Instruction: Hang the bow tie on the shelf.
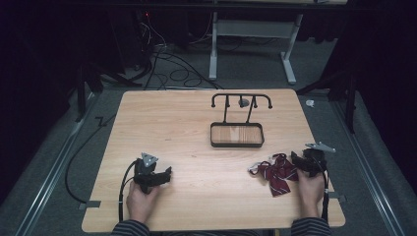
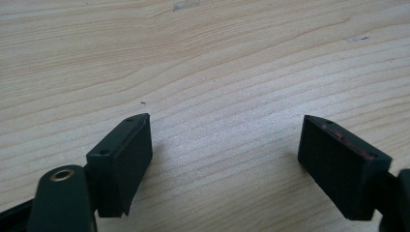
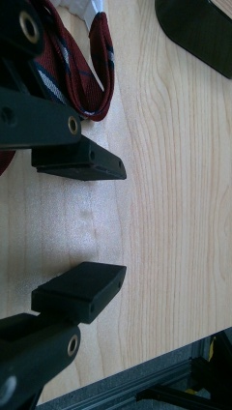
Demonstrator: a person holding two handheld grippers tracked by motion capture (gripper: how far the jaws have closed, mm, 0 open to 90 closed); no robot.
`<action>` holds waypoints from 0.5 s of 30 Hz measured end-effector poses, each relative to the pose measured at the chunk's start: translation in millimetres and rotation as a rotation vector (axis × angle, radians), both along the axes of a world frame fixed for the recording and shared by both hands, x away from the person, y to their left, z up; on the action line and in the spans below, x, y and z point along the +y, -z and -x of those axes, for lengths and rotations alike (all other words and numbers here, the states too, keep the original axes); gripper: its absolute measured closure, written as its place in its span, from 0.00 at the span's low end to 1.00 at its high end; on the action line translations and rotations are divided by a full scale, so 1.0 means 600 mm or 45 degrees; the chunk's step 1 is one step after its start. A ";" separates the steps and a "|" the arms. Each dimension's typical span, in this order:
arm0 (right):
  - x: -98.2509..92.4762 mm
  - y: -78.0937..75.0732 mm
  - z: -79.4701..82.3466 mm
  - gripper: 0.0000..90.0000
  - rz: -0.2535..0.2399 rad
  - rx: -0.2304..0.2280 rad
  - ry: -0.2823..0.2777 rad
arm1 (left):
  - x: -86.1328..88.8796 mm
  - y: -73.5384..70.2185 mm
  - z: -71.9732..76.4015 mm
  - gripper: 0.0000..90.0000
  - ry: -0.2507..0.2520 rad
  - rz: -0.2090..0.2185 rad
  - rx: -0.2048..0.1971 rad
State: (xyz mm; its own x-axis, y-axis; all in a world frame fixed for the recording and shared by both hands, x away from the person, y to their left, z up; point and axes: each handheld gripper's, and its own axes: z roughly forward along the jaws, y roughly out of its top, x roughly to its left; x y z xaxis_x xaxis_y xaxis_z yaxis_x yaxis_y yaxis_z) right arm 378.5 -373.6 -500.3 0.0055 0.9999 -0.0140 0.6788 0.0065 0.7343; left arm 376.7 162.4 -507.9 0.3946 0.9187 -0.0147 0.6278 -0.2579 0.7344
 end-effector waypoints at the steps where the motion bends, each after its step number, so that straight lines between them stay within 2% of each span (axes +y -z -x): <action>1: 0.000 0.000 0.000 0.56 0.000 0.000 0.000 | 0.000 0.000 0.000 0.22 0.000 0.000 0.000; 15: 0.000 0.000 0.000 0.53 -0.005 -0.001 -0.015 | -0.001 0.000 0.000 0.22 -0.010 0.000 0.000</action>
State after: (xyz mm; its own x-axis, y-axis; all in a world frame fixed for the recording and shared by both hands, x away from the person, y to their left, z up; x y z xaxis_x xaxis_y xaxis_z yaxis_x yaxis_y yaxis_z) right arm 378.7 -373.5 -500.5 -0.0063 0.9999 -0.0101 0.6784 0.0117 0.7346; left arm 376.9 161.5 -507.9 0.3876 0.9217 -0.0145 0.6296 -0.2532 0.7345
